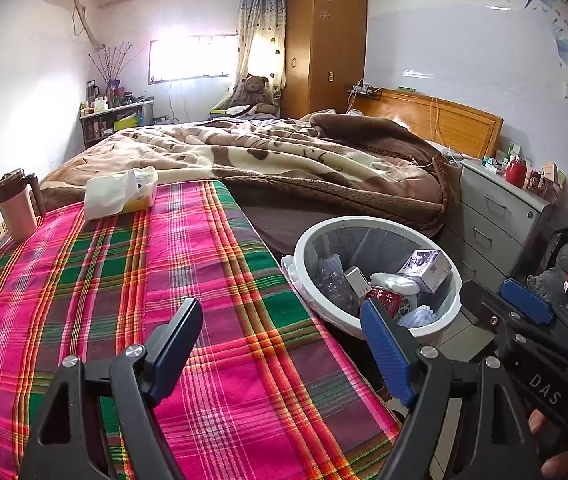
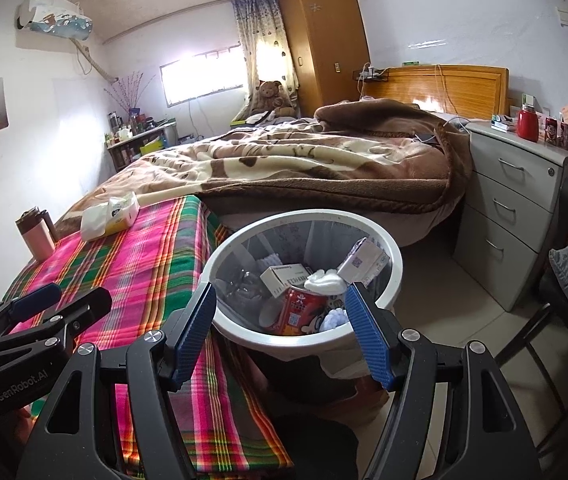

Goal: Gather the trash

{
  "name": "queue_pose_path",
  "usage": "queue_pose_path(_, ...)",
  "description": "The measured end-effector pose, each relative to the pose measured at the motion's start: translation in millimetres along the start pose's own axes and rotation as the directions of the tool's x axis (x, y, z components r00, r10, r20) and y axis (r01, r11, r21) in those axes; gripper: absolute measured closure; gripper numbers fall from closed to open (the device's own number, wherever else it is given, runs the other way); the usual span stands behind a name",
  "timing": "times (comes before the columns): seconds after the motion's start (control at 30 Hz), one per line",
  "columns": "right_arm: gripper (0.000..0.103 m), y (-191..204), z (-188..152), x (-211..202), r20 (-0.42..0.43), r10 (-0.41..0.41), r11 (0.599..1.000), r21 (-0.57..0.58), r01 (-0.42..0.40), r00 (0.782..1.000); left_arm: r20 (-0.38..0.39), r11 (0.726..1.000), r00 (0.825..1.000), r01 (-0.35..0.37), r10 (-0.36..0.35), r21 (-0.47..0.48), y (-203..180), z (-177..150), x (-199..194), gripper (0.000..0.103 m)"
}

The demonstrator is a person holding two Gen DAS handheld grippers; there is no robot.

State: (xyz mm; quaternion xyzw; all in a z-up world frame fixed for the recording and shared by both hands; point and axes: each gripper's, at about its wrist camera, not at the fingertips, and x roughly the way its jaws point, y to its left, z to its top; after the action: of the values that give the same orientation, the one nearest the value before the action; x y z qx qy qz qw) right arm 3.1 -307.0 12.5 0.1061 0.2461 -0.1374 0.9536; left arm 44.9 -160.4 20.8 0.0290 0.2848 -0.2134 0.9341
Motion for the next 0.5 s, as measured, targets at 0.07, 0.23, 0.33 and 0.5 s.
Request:
queue_pose_path(0.07, 0.034, 0.1, -0.6, -0.7, -0.001, -0.001, 1.0, 0.001, 0.001, 1.0, 0.0, 1.0, 1.0, -0.001, 0.001, 0.001, 0.1, -0.1, 0.0, 0.02)
queue_pose_path(0.23, 0.034, 0.6, -0.9, -1.3, -0.002, 0.001, 1.0, -0.001, -0.001, 1.0, -0.002, 1.0, 1.0, -0.001, 0.001, -0.004, 1.6, -0.6, -0.4, 0.02)
queue_pose_path(0.33, 0.034, 0.8, -1.4, -1.4, -0.004, -0.002, 1.0, 0.0, 0.002, 1.0, -0.001, 1.0, 1.0, -0.005, 0.005, -0.005, 2.0, -1.0, -1.3, 0.02)
queue_pose_path(0.5, 0.034, 1.3, -1.6, -1.9, -0.005, 0.001, 1.0, 0.002, -0.001, 1.0, 0.001, 1.0, 1.0, -0.004, 0.004, -0.003, 1.6, -1.2, -2.0, 0.02)
